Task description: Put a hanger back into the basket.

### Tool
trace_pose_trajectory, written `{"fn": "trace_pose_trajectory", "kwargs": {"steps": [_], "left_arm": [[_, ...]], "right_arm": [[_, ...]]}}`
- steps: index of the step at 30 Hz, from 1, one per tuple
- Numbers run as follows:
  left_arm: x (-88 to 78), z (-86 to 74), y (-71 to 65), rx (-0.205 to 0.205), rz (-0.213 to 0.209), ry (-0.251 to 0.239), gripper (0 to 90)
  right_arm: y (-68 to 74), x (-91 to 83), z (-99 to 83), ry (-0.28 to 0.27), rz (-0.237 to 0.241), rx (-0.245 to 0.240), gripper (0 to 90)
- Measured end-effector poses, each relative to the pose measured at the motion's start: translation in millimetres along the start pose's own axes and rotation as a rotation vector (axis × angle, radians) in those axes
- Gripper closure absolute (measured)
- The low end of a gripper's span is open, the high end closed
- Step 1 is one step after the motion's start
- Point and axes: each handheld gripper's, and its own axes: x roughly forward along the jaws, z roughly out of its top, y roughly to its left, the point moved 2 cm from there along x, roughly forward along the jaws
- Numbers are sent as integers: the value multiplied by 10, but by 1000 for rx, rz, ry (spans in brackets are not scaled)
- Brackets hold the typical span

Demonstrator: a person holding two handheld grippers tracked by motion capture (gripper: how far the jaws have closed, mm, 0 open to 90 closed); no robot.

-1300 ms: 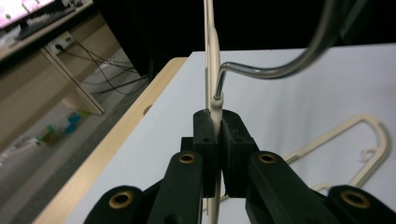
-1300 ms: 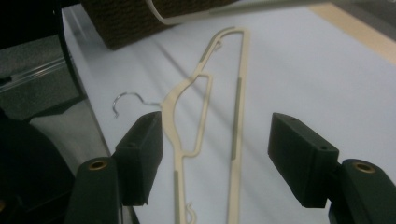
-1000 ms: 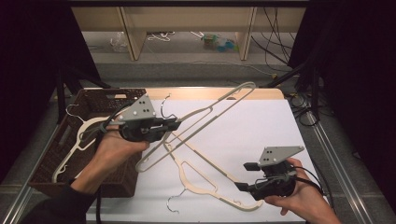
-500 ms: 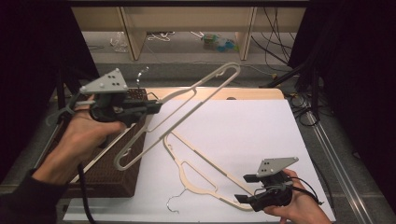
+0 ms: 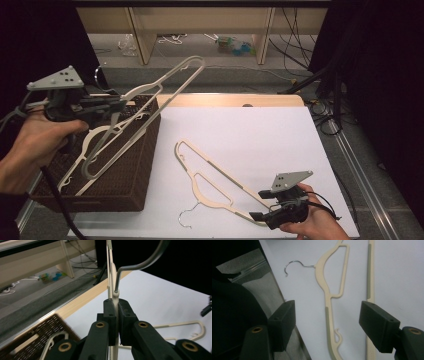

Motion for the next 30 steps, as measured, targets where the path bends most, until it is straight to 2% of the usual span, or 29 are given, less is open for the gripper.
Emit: {"fn": "trace_pose_trajectory", "kwargs": {"steps": [3, 4, 5, 8, 9, 10, 11, 12, 15, 16, 23, 27, 30], "left_arm": [[-32, -104, 143, -18, 18, -2, 860], [-32, -135, 207, -1, 23, -10, 860], [-40, -179, 239, -29, 30, -1, 860], [-57, -293, 391, -37, 50, 16, 860], [-54, -320, 459, -8, 50, 7, 860], [-69, -372, 494, -31, 62, 19, 860], [-64, -390, 540, -9, 64, 10, 860], [-72, -434, 586, -15, 72, 17, 860], [-83, -524, 670, -1, 93, 33, 860], [-84, -558, 687, -11, 97, 36, 859], [-84, -799, 845, -15, 111, 71, 860], [-83, -934, 930, -42, 131, 91, 860], [-80, -1027, 985, -47, 138, 112, 859]], "right_arm": [[-7, -8, -4, -4, -3, 4, 306], [-8, -12, -7, -4, -4, 9, 306], [-11, -11, -10, -7, -9, 9, 306], [-13, -8, -26, 2, 1, 15, 306], [-15, -2, -29, 2, 4, 13, 306], [-18, 2, -32, 3, 5, 14, 306], [-18, 4, -34, 8, 7, 18, 306], [-19, 6, -34, 8, 9, 19, 306], [-21, 10, -36, 7, 7, 22, 306], [-23, 13, -37, 7, 6, 21, 306], [-24, 44, -42, 13, 18, 16, 305], [-18, 51, -42, 14, 20, 11, 303], [-26, 52, -44, 10, 14, 7, 301]]}}
